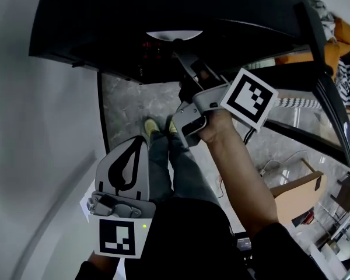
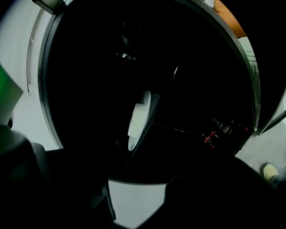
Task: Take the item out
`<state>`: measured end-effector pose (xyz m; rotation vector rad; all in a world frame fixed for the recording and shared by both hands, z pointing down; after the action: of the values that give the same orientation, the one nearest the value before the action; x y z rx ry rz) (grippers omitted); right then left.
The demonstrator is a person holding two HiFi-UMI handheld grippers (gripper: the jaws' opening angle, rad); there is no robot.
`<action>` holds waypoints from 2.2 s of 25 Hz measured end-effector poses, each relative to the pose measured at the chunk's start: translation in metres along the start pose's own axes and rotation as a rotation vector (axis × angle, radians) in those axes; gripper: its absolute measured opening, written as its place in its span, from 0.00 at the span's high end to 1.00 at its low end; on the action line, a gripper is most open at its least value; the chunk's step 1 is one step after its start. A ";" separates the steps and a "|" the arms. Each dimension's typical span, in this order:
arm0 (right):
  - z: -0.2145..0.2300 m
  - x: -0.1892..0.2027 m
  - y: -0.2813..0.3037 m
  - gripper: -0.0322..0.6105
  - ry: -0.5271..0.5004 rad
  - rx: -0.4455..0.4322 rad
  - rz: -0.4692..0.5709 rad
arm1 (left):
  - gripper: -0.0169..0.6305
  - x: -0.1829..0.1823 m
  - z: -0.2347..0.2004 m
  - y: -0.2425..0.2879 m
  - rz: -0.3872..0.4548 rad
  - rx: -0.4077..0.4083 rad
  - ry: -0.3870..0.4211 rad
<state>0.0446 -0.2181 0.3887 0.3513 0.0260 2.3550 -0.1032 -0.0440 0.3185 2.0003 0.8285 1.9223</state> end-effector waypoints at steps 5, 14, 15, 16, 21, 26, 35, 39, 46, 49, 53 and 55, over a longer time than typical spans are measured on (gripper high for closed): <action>0.019 -0.009 0.027 0.47 0.070 0.017 0.104 | 0.96 0.021 -0.006 0.010 -0.051 0.007 0.006; 0.024 -0.009 0.043 0.47 0.090 0.036 0.123 | 0.96 0.017 -0.020 0.018 -0.042 0.011 0.053; 0.024 -0.009 0.045 0.47 0.083 0.039 0.122 | 0.96 0.016 -0.021 0.019 -0.041 0.011 0.056; 0.022 -0.008 0.045 0.47 0.078 0.044 0.124 | 0.96 0.016 -0.021 0.019 -0.038 0.014 0.059; 0.019 -0.008 0.041 0.47 0.048 0.073 0.145 | 0.96 0.015 -0.014 0.021 -0.038 0.050 0.072; 0.019 -0.007 0.037 0.48 0.061 0.085 0.159 | 0.96 0.012 -0.013 0.020 -0.041 0.066 0.086; 0.010 -0.004 0.035 0.55 0.054 0.093 0.156 | 0.96 0.008 -0.019 0.016 -0.023 0.055 0.082; -0.002 -0.006 0.035 0.75 0.033 0.097 0.150 | 0.96 0.008 -0.017 0.014 -0.020 0.053 0.080; -0.001 -0.004 0.027 0.82 0.157 0.052 0.139 | 0.96 0.004 -0.017 0.010 -0.002 0.045 0.082; 0.002 -0.004 0.026 0.83 0.210 0.022 0.145 | 0.96 0.002 -0.017 0.007 0.005 0.040 0.083; 0.004 -0.004 0.024 0.85 0.249 0.011 0.155 | 0.96 0.004 -0.018 0.006 0.005 0.031 0.081; 0.004 -0.004 0.024 0.86 0.270 0.005 0.162 | 0.96 0.005 -0.019 0.006 0.002 0.028 0.079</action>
<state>0.0318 -0.2385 0.3945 0.0357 0.1363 2.5474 -0.1209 -0.0502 0.3283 1.9525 0.8774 2.0127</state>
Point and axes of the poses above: the fingertips, and each gripper's own axes: y forward along the fingers, z to its right, x out of its underside, the point moved 7 cm from there along -y, backward along the fingers, and after that the axes turned 9 degrees about -x, right-handed, at the moved point
